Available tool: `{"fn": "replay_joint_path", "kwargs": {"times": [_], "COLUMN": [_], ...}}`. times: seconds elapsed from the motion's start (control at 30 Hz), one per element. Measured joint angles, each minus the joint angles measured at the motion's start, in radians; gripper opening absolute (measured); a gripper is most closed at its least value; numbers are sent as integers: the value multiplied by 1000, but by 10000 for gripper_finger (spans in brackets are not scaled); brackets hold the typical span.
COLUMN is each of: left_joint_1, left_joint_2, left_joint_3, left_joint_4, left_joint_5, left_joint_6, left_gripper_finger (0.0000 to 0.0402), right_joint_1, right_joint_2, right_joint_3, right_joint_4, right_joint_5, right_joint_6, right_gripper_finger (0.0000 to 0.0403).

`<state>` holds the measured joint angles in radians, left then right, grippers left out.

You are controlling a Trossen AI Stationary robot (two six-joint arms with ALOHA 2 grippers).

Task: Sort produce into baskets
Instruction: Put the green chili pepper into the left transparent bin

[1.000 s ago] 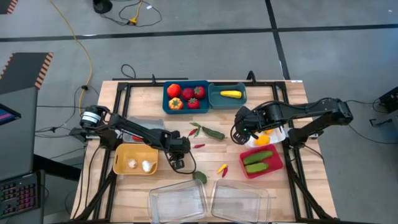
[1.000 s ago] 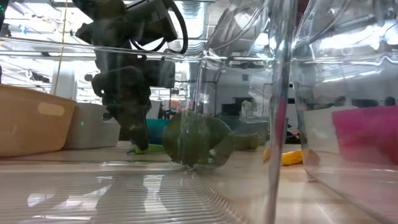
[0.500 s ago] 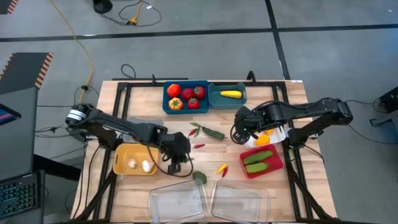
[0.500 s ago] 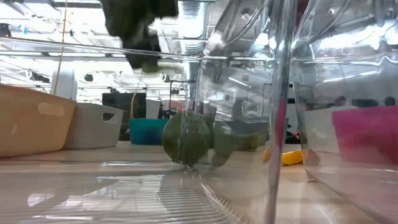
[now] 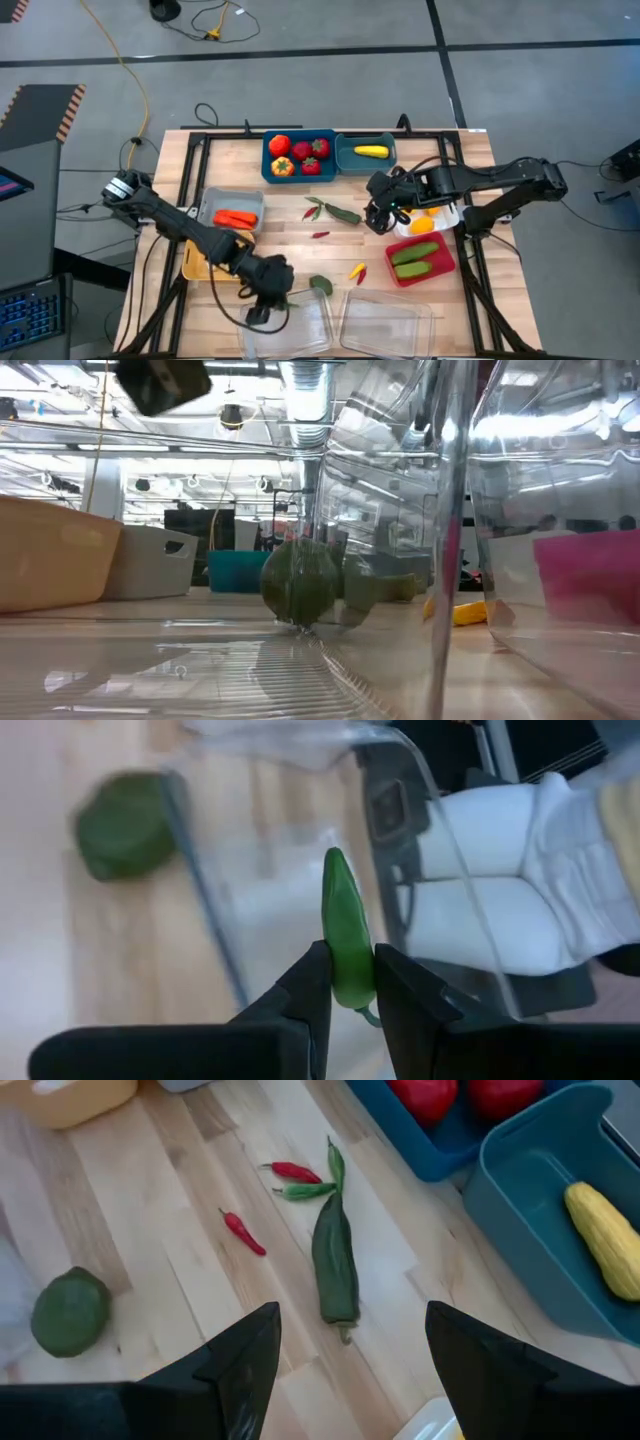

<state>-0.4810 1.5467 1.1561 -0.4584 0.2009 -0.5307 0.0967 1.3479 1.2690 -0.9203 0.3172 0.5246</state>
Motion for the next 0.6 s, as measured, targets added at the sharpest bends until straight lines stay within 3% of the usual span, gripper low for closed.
{"fn": "replay_joint_path", "kwargs": {"times": [0.3, 0.6], "left_joint_1": [-51, -54], "left_joint_2": [6, 10], "left_joint_3": [0, 0], "left_joint_4": [1, 2], "left_joint_5": [3, 19], "left_joint_6": [-130, -104], "left_gripper_finger": [86, 174], "right_joint_1": [-7, -49], "right_joint_2": [67, 229], "right_joint_3": [0, 0], "right_joint_4": [-3, 31], "right_joint_5": [-13, -136], "right_joint_6": [-11, -64], "right_gripper_finger": [278, 278]}}
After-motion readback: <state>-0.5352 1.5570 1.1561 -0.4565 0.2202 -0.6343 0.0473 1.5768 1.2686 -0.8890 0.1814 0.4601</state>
